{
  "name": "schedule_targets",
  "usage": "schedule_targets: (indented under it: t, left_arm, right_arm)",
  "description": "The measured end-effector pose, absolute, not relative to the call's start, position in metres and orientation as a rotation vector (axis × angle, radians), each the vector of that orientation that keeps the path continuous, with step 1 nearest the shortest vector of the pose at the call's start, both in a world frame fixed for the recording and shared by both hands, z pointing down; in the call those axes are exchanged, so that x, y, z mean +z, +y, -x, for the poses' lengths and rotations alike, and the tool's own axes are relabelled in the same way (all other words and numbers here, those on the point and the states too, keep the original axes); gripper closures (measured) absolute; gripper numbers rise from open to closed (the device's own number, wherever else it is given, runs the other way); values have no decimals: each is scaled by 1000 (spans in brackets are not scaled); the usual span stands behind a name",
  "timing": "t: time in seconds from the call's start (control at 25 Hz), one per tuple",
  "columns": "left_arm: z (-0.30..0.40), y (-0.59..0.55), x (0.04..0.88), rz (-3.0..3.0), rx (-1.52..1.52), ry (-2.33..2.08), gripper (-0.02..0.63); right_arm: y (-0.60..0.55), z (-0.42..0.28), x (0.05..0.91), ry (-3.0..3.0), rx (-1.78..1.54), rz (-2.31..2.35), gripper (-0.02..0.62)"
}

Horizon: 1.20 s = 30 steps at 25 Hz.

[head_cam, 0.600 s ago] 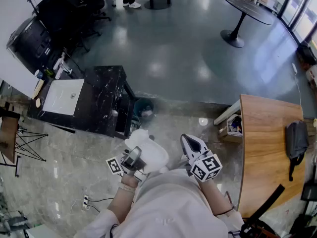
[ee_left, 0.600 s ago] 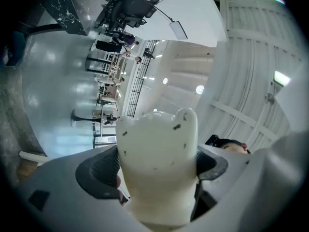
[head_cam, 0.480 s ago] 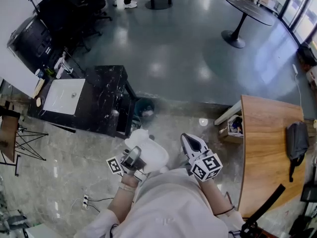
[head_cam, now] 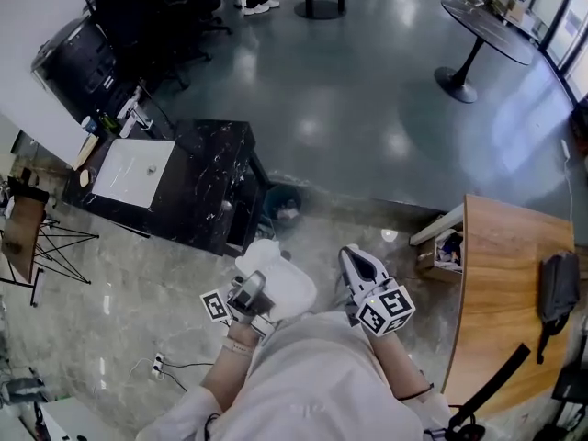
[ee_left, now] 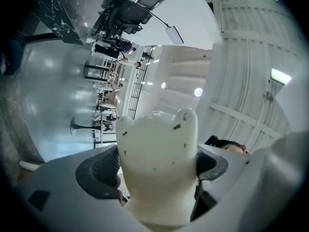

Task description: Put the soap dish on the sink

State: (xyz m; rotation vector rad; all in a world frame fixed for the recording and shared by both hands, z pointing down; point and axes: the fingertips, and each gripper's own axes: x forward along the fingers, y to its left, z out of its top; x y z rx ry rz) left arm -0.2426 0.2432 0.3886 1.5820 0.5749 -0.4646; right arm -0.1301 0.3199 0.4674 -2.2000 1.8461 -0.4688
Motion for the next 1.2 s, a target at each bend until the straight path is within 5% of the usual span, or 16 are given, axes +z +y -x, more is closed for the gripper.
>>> schedule_targets:
  t: [0.48,1.2]
  left_arm:
    - [181,198,405,-1582,-493,471,143]
    - [3,87,408,-1614,-572,343,143]
  right_arm:
    - [273,63,489,1891,-558,2139,575]
    - [150,-130,489,2008,-596,2022,575]
